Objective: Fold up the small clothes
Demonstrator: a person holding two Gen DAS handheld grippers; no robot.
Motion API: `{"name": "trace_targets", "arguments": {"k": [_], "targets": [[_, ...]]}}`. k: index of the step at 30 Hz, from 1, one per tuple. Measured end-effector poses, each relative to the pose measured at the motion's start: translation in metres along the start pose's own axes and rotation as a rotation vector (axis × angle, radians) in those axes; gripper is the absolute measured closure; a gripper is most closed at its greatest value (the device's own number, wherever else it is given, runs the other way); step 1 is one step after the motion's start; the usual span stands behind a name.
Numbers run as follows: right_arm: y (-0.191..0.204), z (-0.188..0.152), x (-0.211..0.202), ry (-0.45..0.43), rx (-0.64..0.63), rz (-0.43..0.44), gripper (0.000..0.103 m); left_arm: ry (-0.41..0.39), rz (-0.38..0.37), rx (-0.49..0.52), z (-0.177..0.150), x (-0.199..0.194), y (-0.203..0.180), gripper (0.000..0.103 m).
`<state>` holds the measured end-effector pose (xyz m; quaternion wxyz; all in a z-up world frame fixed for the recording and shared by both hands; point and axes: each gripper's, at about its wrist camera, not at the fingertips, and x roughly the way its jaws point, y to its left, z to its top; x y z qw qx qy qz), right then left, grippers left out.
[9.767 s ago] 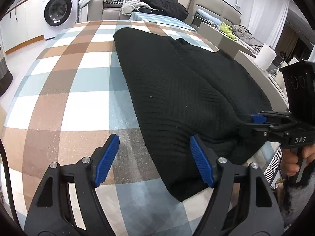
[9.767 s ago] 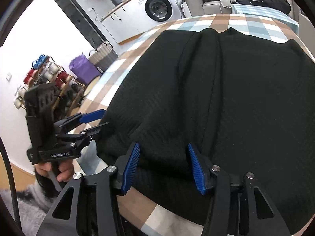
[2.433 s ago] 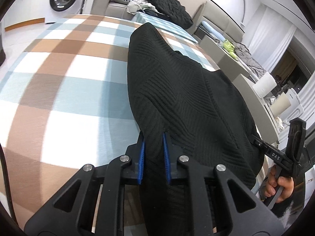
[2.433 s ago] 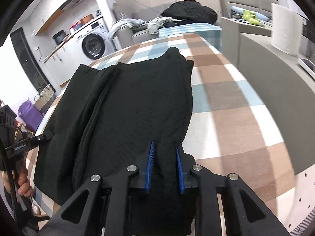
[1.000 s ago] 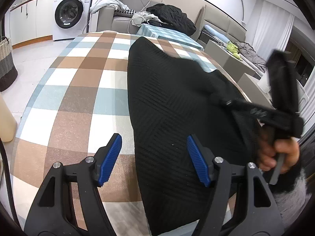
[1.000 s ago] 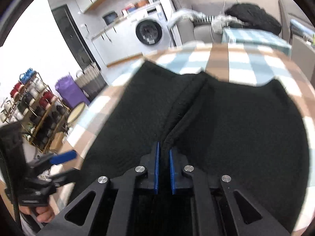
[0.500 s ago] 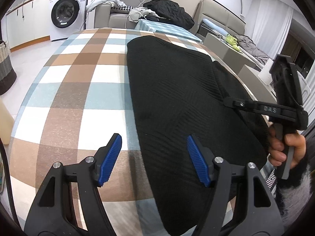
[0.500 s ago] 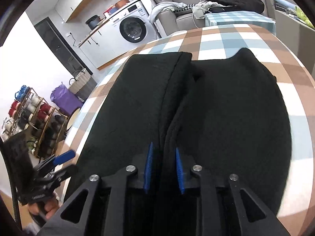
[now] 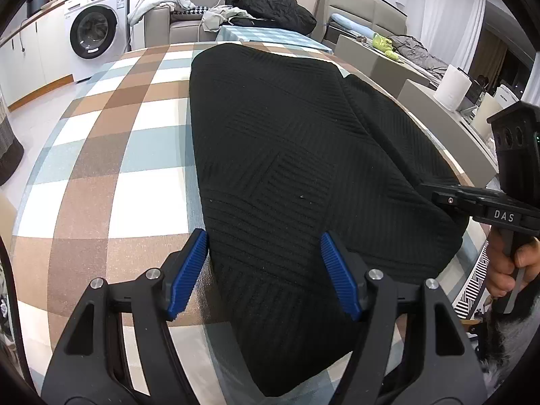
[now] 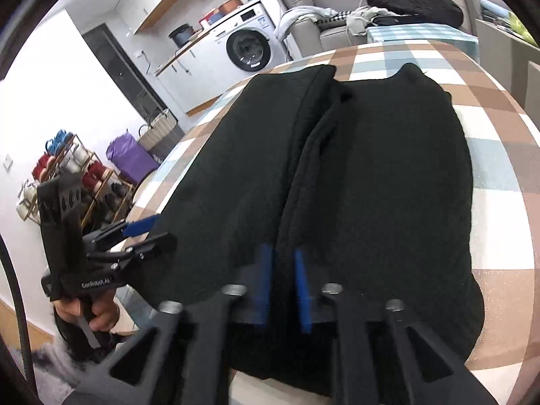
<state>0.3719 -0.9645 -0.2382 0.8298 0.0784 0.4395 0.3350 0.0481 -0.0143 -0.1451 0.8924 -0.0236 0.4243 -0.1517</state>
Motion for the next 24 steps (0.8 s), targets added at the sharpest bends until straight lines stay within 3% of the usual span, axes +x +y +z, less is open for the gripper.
{"name": "trace_targets", "arguments": {"k": [2,6,9,13,21,24], "targets": [[0.006,-0.001,-0.004,0.0,-0.018,0.016,0.092,-0.006,0.002,-0.002,0.0,-0.003,0.001,0.036],[0.0,-0.005,0.004,0.073,-0.013,-0.056,0.085,-0.017,0.008,-0.003,0.001,-0.008,0.004,0.036],[0.001,-0.005,-0.009,0.016,-0.01,-0.064,0.084,-0.021,0.007,-0.005,0.002,-0.009,0.005,0.036],[0.008,0.002,-0.023,-0.041,-0.003,0.006,0.079,-0.024,0.003,-0.006,0.002,-0.01,0.004,0.036],[-0.003,0.022,0.028,0.042,0.071,0.038,0.077,-0.011,-0.001,0.012,-0.001,-0.008,0.0,0.036],[-0.007,0.034,0.034,0.012,0.09,0.051,0.073,-0.004,-0.007,0.003,-0.001,-0.005,0.003,0.036]]}}
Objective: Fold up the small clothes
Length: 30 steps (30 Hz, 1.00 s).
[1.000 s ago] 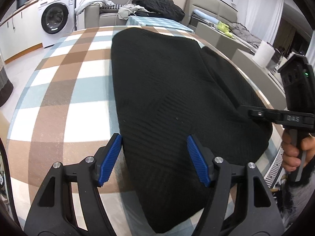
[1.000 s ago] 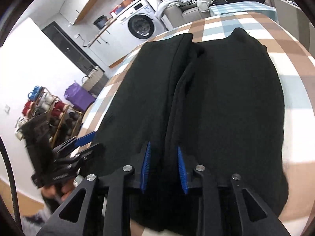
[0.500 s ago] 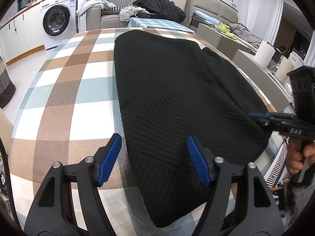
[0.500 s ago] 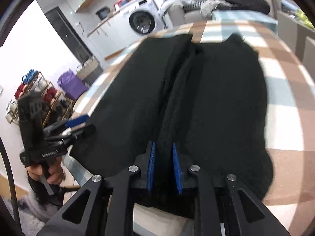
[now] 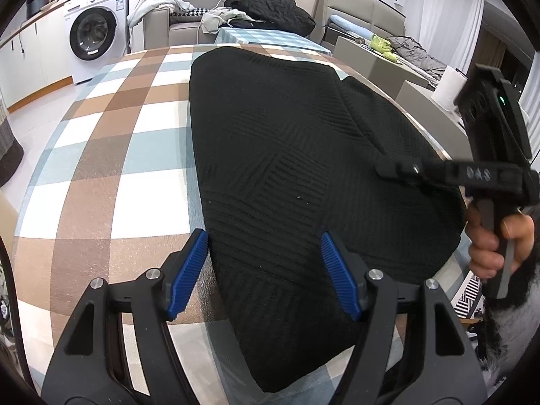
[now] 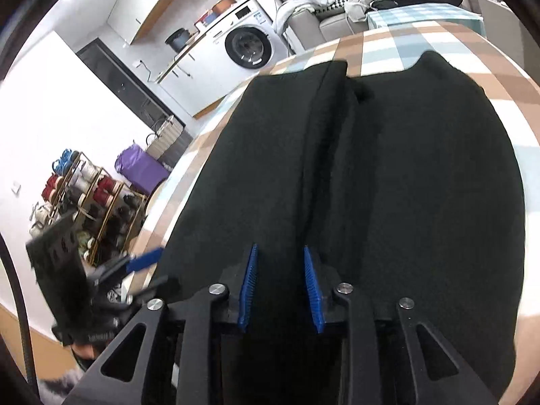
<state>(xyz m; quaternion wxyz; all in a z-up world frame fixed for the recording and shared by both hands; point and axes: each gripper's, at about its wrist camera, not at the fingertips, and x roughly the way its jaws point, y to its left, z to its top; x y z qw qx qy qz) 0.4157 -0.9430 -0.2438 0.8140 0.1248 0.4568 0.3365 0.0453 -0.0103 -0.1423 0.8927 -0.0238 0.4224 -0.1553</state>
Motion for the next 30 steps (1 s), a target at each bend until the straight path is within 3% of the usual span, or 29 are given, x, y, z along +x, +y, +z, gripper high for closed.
{"name": "trace_targets", "arguments": {"k": [4,6,10,15,18,23,25,28,30], "targets": [[0.003,0.009,0.008,-0.023,-0.002,-0.016,0.074,0.004,-0.008,-0.008,0.0,0.002,0.003,0.036],[0.008,0.01,0.006,-0.046,-0.029,-0.026,0.089,0.003,-0.007,-0.009,0.0,0.002,0.003,0.036],[0.032,0.012,-0.015,-0.139,-0.131,-0.081,0.093,0.004,-0.014,-0.012,0.0,0.003,0.005,0.036],[0.028,0.01,-0.005,-0.073,-0.135,-0.166,0.093,0.002,-0.011,-0.009,0.0,0.001,0.004,0.036],[0.015,0.006,0.007,-0.013,-0.087,-0.142,0.089,-0.007,-0.007,-0.011,0.001,-0.002,0.005,0.036],[0.015,-0.005,-0.004,0.012,-0.062,-0.039,0.081,-0.03,-0.026,-0.037,0.004,-0.008,0.008,0.036],[0.022,-0.013,-0.006,0.01,-0.064,-0.027,0.081,-0.031,-0.031,-0.04,0.004,-0.008,0.007,0.036],[0.03,-0.021,-0.008,-0.019,-0.115,-0.073,0.092,-0.024,-0.032,-0.037,0.003,-0.006,0.004,0.036],[0.035,-0.023,-0.016,-0.047,-0.132,-0.071,0.093,-0.03,-0.027,-0.032,0.003,-0.008,0.001,0.036]]}}
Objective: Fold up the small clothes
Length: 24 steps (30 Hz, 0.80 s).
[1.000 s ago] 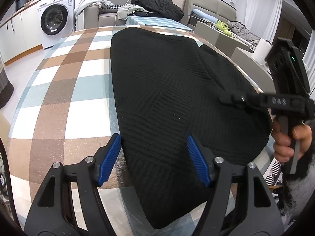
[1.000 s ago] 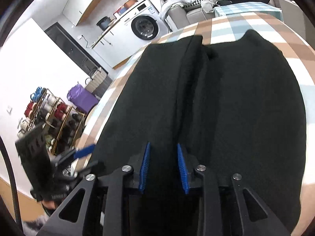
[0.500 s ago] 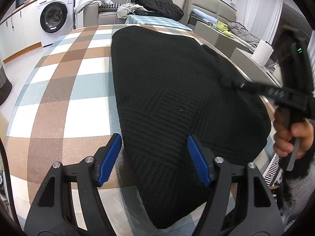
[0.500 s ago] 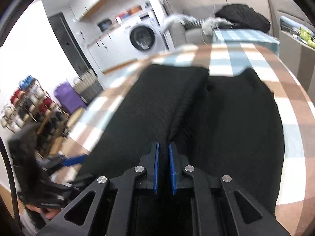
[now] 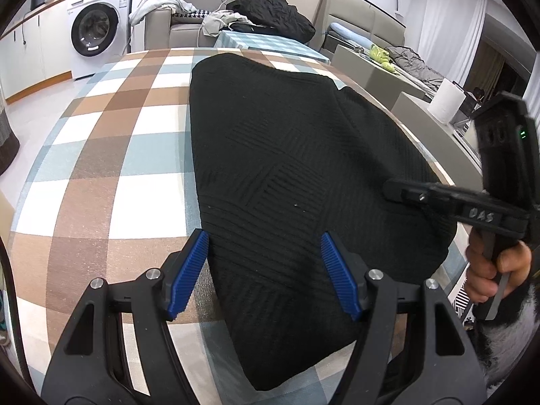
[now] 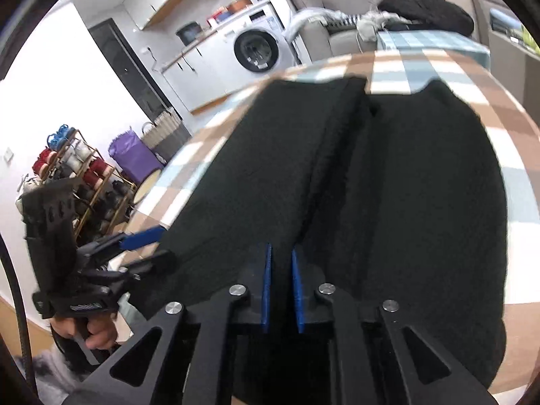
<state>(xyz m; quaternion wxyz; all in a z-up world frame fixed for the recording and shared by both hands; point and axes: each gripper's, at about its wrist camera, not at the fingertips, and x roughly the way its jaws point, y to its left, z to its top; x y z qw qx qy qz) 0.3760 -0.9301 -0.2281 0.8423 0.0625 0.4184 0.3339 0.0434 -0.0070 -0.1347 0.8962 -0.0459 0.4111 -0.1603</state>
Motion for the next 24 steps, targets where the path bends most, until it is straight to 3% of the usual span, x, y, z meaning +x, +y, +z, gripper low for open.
{"name": "trace_targets", "arguments": {"k": [2,5,9,13,17,19,21,22,24], "targets": [[0.004,0.001,-0.009,-0.018,-0.022,-0.026,0.093,-0.004,-0.015,-0.003,0.001,-0.003,-0.001,0.036],[-0.004,-0.003,-0.004,0.029,0.002,-0.061,0.093,-0.012,-0.021,0.004,0.001,-0.005,-0.004,0.036],[-0.011,-0.003,0.008,0.077,0.027,-0.058,0.085,-0.032,-0.055,0.049,-0.001,-0.01,-0.015,0.036],[-0.014,0.017,0.01,0.066,0.044,-0.064,0.082,-0.002,-0.096,0.103,-0.007,-0.001,-0.031,0.036],[-0.028,0.054,0.035,0.054,0.11,-0.089,0.082,0.02,-0.054,0.183,-0.017,0.01,-0.046,0.029],[-0.04,0.067,0.048,0.056,0.177,-0.055,0.082,0.015,-0.055,0.193,-0.02,0.011,-0.048,0.026],[-0.045,0.077,0.06,0.049,0.201,-0.074,0.086,0.016,-0.055,0.196,-0.02,0.011,-0.05,0.026],[-0.042,0.083,0.058,0.025,0.174,-0.081,0.092,0.016,-0.057,0.195,-0.02,0.012,-0.05,0.026],[-0.035,0.09,0.05,-0.043,0.139,-0.075,0.094,0.016,-0.059,0.193,-0.021,0.012,-0.05,0.026]]}}
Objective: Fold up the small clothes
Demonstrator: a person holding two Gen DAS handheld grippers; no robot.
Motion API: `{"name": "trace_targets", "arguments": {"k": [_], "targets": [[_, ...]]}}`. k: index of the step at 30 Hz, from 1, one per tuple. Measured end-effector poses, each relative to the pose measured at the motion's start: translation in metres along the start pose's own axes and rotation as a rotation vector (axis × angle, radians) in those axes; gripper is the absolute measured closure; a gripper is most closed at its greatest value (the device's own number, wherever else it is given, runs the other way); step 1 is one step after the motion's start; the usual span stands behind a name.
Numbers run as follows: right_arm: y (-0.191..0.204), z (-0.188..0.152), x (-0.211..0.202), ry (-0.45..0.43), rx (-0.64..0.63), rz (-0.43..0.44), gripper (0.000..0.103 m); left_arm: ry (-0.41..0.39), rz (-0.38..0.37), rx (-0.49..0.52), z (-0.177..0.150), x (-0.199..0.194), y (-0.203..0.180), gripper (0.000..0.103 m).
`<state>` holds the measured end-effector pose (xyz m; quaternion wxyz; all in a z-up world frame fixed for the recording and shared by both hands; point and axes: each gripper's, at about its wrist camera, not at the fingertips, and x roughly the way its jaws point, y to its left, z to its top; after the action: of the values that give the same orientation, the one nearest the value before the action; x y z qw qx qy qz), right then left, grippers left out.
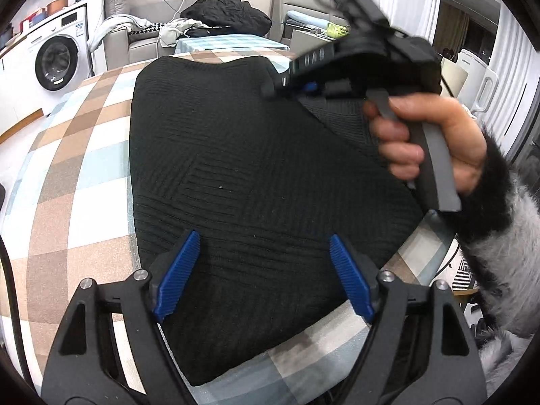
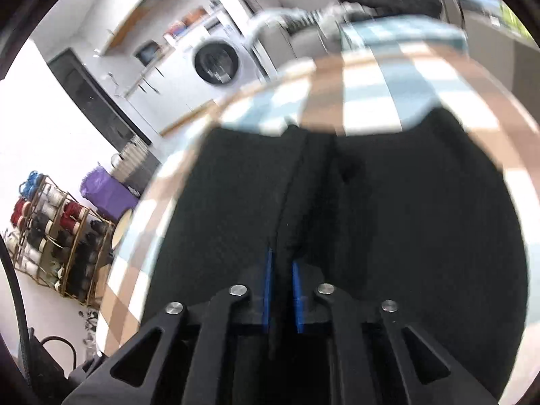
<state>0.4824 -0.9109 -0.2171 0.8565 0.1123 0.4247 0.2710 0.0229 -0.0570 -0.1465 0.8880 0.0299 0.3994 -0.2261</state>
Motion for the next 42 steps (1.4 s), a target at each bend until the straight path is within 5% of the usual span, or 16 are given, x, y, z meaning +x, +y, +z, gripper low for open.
{"name": "trace_targets", "arguments": {"k": [2,5,11,18,22,24,26,28,31,32,42], "targets": [[-0.001,0.004,-0.005,-0.028,0.009,-0.023,0.095,0.001,-0.002,0.001,0.0,0.001,0.0,0.026],[-0.013,0.009,0.012,0.042,0.055,-0.079,0.093,0.003,-0.003,0.002,-0.001,0.002,-0.001,0.025],[-0.018,-0.003,-0.002,0.078,0.054,-0.058,0.082,0.004,-0.006,-0.03,0.002,0.003,0.007,0.025],[-0.006,-0.08,-0.053,0.143,0.008,0.094,0.077,-0.047,0.038,-0.161,0.006,-0.005,0.038,0.025],[-0.007,-0.109,-0.068,0.119,0.04,0.139,0.095,-0.024,0.072,-0.25,0.003,-0.001,0.058,0.025],[-0.004,-0.112,-0.081,0.063,0.025,0.171,0.096,-0.019,0.082,-0.263,0.002,0.001,0.062,0.025],[0.0,-0.116,-0.082,0.057,-0.023,0.073,0.096,-0.013,0.093,-0.258,0.003,0.004,0.061,0.025],[-0.004,-0.116,-0.077,0.099,-0.005,0.076,0.092,-0.007,0.092,-0.259,0.003,0.007,0.065,0.025],[-0.014,-0.107,-0.082,0.048,0.029,0.094,0.058,-0.005,0.093,-0.266,0.002,0.007,0.068,0.025],[-0.017,-0.103,-0.083,0.029,0.034,0.09,0.055,-0.003,0.09,-0.269,0.003,0.007,0.069,0.025],[-0.02,-0.057,-0.034,0.097,0.032,0.129,0.053,-0.002,0.089,-0.282,0.002,0.004,0.075,0.025]]}}
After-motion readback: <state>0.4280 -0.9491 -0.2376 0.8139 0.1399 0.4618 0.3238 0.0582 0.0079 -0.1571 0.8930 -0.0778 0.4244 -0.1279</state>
